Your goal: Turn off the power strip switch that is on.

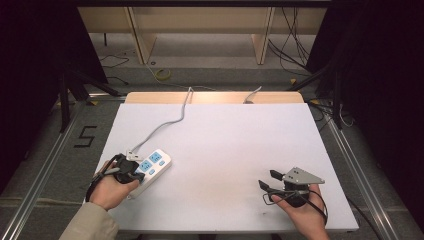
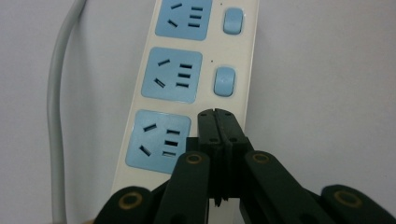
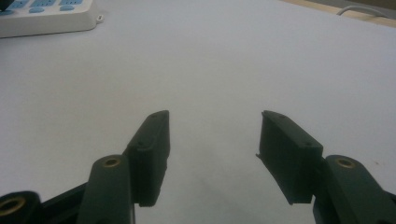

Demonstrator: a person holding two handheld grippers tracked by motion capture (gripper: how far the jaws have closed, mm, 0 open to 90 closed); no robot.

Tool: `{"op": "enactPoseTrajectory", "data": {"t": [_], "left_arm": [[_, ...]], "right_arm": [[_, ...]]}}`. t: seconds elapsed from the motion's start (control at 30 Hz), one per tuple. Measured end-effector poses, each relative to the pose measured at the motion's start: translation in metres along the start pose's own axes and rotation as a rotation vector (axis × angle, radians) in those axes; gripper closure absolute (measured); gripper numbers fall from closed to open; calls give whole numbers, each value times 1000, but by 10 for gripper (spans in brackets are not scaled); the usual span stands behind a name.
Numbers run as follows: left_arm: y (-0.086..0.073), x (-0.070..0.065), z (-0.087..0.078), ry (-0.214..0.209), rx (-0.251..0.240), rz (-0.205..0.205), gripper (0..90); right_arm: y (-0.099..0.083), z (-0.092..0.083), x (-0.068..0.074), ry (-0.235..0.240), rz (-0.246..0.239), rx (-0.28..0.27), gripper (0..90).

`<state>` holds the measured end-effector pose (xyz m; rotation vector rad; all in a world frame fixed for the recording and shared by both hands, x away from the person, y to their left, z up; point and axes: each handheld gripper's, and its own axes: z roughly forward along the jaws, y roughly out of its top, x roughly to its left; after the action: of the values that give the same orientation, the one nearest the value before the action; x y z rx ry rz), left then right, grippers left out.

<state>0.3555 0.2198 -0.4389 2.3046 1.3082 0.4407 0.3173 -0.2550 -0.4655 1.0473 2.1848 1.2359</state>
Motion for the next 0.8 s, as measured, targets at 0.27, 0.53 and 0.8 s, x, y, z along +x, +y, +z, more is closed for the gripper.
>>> {"op": "enactPoseTrajectory", "data": {"t": [0.27,0.53,0.8], "left_arm": [[3,-3,-7,-16,-85,-8,896],[6,-5,-16,-81,-232,-45,895],[9,-12,-20,-91,-332,-37,873]], "right_arm": [[0,0,0,0,-1,0,441],[0,0,0,1,1,-1,441],[0,0,0,1,-1,-3,441]]}}
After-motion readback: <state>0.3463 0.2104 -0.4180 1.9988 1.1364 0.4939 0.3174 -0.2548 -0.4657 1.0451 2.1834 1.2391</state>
